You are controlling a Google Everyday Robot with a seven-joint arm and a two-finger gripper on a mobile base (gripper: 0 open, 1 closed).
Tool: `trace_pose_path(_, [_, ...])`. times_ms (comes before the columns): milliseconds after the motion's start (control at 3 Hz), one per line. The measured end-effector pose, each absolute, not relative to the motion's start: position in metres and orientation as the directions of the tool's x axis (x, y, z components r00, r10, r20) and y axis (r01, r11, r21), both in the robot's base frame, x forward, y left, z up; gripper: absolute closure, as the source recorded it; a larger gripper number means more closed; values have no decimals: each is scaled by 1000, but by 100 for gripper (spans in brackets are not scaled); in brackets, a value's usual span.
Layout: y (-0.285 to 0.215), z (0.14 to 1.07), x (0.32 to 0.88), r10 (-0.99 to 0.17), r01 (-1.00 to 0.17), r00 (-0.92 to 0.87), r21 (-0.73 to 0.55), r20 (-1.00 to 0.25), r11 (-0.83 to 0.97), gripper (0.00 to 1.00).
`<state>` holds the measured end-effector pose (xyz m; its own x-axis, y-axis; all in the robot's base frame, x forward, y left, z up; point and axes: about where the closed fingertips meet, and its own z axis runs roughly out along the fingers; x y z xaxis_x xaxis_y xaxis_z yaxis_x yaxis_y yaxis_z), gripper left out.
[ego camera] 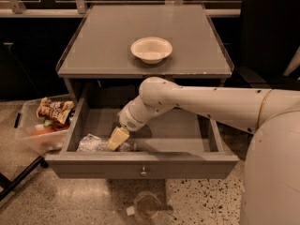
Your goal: Pick water bottle from top drawer and place on counter
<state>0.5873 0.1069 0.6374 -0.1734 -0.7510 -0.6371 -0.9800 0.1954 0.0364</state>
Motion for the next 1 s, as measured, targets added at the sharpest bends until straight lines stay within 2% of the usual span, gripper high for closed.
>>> trace_pose_path(667, [114,604,587,-744,-976,-212,106,-634,188,21])
trace_pose_path(1000, [116,594,587,-743,-975,-219,121,-632,184,40])
